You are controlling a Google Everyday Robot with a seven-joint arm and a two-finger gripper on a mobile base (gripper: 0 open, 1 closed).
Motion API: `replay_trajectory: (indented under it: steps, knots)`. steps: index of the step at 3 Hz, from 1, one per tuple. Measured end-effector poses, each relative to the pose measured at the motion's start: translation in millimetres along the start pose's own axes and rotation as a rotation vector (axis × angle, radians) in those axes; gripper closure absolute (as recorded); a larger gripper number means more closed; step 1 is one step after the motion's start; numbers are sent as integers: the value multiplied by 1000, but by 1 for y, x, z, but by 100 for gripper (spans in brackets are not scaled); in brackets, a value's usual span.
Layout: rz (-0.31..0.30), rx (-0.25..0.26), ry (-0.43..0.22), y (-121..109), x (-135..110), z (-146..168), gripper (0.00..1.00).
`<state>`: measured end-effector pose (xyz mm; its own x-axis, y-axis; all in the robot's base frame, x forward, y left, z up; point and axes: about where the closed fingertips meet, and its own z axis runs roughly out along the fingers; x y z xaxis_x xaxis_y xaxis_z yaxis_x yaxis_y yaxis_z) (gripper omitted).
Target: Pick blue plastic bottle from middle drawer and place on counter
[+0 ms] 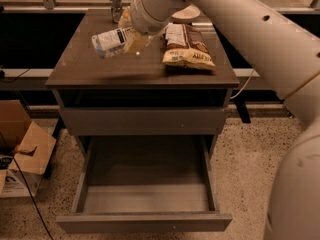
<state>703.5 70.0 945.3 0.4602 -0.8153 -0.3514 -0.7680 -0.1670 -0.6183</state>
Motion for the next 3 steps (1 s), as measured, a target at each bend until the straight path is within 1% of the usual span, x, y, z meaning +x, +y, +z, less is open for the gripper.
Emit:
replay_trajectory:
  steps: [1, 2, 3]
  knots:
    - [36, -36, -5, -2, 10, 18, 13]
    - [86, -61, -21, -4, 19, 35, 0]
    - [88, -61, -21, -5, 20, 36, 0]
